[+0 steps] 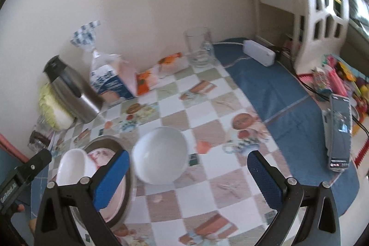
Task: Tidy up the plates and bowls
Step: 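Move both grippers to the rim of the round white bowl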
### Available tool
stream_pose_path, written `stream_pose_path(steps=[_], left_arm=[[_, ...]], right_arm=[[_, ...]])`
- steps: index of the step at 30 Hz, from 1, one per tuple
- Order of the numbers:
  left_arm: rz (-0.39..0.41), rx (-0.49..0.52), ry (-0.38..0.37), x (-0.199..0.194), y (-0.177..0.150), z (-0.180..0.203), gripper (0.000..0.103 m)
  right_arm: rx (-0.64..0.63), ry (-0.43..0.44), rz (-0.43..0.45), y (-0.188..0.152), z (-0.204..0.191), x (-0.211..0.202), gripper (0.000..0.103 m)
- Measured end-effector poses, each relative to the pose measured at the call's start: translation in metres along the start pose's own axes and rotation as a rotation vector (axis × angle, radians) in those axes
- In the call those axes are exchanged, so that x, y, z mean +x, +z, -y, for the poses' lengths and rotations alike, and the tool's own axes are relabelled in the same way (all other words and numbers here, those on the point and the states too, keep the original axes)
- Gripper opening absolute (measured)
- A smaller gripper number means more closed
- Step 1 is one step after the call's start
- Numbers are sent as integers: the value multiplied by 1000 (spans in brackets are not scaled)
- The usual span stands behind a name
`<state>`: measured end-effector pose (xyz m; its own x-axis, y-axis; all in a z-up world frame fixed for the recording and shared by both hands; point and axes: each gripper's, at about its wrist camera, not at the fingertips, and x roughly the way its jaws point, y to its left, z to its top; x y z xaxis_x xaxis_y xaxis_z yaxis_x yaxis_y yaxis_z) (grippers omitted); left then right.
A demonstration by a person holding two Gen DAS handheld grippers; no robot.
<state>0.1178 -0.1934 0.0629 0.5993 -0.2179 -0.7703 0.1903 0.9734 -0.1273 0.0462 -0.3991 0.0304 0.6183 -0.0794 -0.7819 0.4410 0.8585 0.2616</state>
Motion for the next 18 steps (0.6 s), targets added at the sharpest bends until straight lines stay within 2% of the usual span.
stream_pose_path(steps=[7,15,18], left_arm=[[-19,104,-29,19,-4,49,96],[-85,139,-95,53,-7,81,96],[-96,157,-96,62,-8,89,96]], right_arm=[[50,-30,-33,2,31,12,103],[68,-35,-114,-4,43,49,103],[70,-46,-145,-8,45,62,103]])
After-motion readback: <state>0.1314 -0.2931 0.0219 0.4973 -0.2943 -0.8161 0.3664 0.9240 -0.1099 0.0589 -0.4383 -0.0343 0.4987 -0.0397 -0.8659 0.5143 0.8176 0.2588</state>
